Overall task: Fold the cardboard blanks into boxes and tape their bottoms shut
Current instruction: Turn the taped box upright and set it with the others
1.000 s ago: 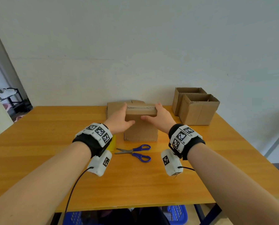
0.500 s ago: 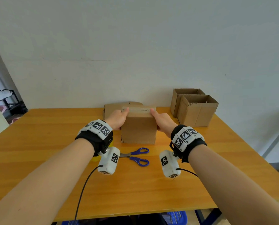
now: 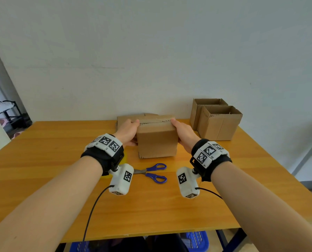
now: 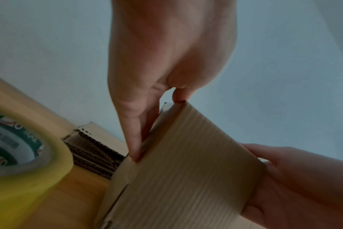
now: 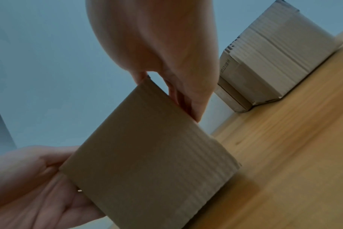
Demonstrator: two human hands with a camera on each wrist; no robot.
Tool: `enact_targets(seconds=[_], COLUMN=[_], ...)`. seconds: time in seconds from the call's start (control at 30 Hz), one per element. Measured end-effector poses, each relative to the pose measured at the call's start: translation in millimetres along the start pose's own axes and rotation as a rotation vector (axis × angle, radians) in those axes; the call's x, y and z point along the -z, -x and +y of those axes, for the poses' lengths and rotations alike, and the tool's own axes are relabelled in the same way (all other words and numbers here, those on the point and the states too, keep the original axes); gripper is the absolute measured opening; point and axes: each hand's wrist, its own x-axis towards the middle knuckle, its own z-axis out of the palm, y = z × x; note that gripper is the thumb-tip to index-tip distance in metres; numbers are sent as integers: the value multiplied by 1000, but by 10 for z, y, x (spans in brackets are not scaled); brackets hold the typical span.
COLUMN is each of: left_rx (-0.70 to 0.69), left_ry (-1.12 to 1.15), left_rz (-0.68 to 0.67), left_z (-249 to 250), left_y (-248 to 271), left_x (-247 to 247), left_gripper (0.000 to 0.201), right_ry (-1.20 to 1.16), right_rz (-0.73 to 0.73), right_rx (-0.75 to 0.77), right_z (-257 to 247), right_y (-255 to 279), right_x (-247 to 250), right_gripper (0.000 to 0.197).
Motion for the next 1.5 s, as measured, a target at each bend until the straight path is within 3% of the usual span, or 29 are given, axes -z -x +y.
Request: enact_targets(seconds=[0.1,0.23,0.33,0.57,0.63,0.73,0.83,0.9,1.07,1.3,1.4,1.5], left_rx=[-40,-81,-101,-185,-217,-259,-270,-267,-246,-187,-178,-154], left_ry=[15,13,94,175,170,166,182,189,150,110,82,73], left_rz=[-28,-50,-24,-88,-96,-59,-69,-154,-312,-371,-346,-342], left_z=[17,21,33,121,160,186,207,223,279,410,446,474], left_y=[77,168,201,302,341,375,397,407,390,322,238,166], left_x=[-7,8,40,145,126,79,4,-82,-475,-1181,-1447,-1659], left_gripper=[40,41,35,21,22,18,19,17,29,41,37,30], right_ry=[-30,-70,-146,-238,-208,-121,-91,-51,38,30,-36,-62], right_rz=[17,20,15,29,37,76,76,69,139,252,271,267], right_rx=[13,38,34,15,15,51,82,117,188,116,73,56], right_z=[-65,-44,-5,-30,-30,7,36,61,142,293,310,330], right_y=[79,118,119,154,169,220,320,389,530,634,632,576], right_x=[25,61,41,75,99,155,284,427,863,1498,1698,1842], right_gripper=[66,36,33,55,56,41,55,59,47,48,55,47])
